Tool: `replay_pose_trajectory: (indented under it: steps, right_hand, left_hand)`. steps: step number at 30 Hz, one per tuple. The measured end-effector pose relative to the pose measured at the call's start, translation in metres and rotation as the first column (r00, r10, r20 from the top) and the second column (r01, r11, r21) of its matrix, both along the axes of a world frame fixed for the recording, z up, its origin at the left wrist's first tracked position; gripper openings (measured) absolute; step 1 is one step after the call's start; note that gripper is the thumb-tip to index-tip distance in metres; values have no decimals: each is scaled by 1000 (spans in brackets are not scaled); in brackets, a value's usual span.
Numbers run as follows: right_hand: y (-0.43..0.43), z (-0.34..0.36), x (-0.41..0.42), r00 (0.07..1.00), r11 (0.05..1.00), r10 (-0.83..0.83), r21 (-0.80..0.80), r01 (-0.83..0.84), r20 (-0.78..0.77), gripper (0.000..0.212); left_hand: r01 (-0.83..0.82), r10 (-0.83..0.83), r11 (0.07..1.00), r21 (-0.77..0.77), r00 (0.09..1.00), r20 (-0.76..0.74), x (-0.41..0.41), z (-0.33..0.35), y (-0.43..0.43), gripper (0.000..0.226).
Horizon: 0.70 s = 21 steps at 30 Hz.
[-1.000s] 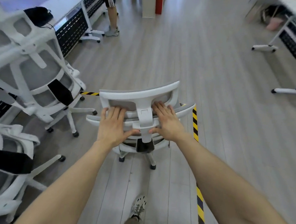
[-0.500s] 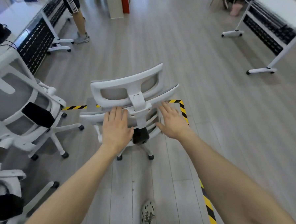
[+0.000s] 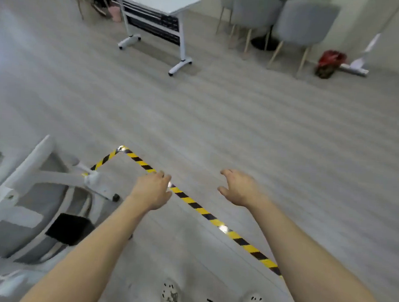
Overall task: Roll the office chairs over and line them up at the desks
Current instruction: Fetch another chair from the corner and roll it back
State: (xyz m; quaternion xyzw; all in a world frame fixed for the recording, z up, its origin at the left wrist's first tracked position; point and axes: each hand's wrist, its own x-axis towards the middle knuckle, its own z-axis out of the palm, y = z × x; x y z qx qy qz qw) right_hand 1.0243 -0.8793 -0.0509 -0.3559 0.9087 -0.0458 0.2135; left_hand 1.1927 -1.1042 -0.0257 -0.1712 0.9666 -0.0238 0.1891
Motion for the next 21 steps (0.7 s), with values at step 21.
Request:
replay_pose_trajectory:
  steps: [21]
  right_hand:
    - [677,-1,-132,434,430,-898,71,900,-75,58]
  left_hand:
    - [892,-893,449,-51,449,-7,-462,3,612,52]
